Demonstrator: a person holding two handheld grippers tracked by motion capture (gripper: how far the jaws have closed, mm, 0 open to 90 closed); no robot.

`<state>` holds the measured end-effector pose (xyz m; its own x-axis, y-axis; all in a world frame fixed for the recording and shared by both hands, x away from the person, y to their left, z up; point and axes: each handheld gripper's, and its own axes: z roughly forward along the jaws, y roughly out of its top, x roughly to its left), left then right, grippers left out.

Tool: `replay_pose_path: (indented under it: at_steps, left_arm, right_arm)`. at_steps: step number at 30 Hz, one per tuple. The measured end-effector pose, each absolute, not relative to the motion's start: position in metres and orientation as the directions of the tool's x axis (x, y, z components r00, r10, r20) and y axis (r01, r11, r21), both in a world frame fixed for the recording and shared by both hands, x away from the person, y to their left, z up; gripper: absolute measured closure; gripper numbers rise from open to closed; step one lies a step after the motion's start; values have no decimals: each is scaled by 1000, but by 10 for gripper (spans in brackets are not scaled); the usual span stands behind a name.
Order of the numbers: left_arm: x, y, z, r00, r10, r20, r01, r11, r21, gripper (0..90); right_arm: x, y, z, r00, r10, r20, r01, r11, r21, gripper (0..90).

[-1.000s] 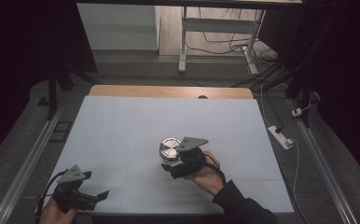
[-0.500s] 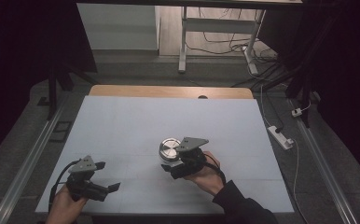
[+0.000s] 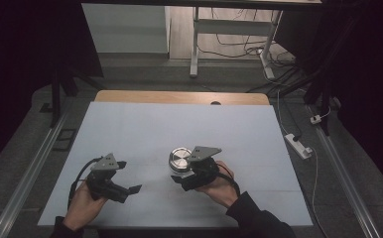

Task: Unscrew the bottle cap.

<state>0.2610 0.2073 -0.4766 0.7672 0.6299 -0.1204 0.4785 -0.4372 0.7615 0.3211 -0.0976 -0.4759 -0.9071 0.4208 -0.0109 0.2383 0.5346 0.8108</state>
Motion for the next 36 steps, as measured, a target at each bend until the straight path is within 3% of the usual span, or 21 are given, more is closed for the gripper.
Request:
replay_pose_path:
  at_steps: [11,26,36]
  left_arm:
    - [283,175,-456,827,559,-59,393,-501,771,0]
    - [314,142,-427,943,331,-13,217,-587,780,1]
    - [327,115,-424,978,207,-5,133,-607,783,112]
  right_arm:
    - [320,-97,-477,-914,406,-12,229,540,810,154]
    - [319,-94,-479,-930,368,1,218,548,807,154]
    - [317,-93,-479,-939,343,9,211,554,805,153]
